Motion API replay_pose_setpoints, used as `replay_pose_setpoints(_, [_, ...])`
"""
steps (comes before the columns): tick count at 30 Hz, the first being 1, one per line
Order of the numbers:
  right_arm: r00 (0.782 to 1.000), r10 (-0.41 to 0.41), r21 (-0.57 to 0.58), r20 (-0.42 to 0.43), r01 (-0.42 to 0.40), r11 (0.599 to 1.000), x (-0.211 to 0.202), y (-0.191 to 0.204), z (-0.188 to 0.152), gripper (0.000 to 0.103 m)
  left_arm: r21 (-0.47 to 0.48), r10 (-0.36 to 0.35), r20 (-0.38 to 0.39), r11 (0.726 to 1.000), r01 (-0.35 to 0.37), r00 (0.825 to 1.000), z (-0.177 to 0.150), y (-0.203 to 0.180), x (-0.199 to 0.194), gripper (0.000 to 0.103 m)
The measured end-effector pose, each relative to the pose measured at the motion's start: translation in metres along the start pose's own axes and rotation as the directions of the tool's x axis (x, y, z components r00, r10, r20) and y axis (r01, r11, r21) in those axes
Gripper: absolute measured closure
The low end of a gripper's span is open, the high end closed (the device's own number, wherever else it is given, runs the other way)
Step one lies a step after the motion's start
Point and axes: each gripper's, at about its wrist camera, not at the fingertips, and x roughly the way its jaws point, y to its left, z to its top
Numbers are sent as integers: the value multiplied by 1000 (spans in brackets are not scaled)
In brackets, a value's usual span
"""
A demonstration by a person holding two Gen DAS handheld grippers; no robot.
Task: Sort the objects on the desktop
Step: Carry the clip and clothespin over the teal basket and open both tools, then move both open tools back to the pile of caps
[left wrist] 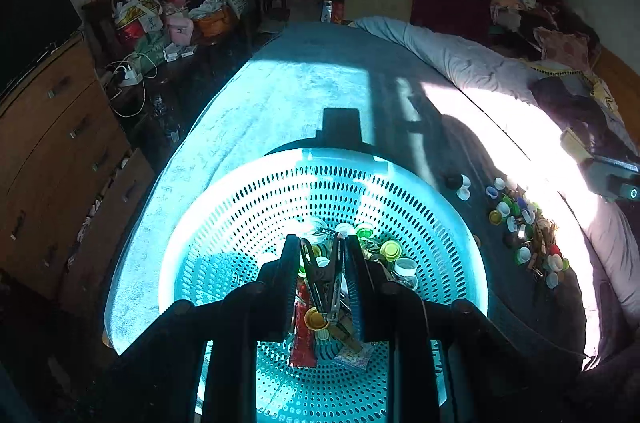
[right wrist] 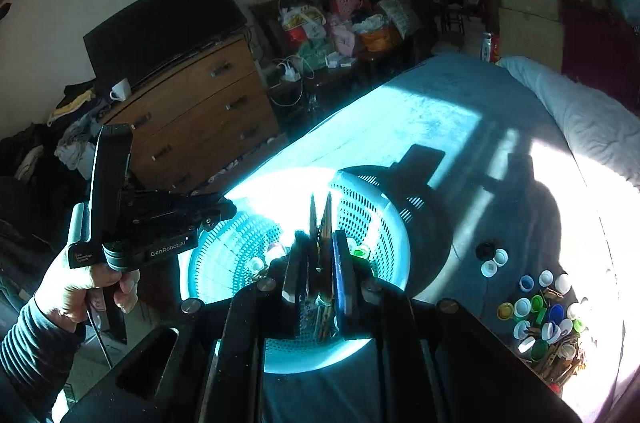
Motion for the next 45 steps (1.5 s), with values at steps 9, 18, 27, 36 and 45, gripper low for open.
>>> replay_pose_setpoints(9, [993, 31, -17, -118, -33, 999, 62, -10, 24, 92, 11, 0, -105, 1000, 1, 994, 4, -13, 45, 80])
replay_pose_setpoints(18, [983, 78, -10, -163, -80, 997, 91, -27, 26, 92, 21, 37, -136, 999, -34, 990, 16, -15, 71, 80])
replay_pose_setpoints(27, [972, 137, -3, -192, -140, 990, 113, -36, 15, 81, 28, 90, -189, 996, -87, 978, 12, -25, 90, 70])
replay_pose_setpoints(36, [977, 196, -36, 83, -194, 980, -14, -92, -22, 35, 167, 8, -3, 986, -7, 1000, -10, -109, 28, 44])
replay_pose_setpoints(45, [987, -147, 226, -67, 158, 961, -68, -278, -241, 49, 258, -293, -10, 923, 286, 956, -121, -264, 59, 33])
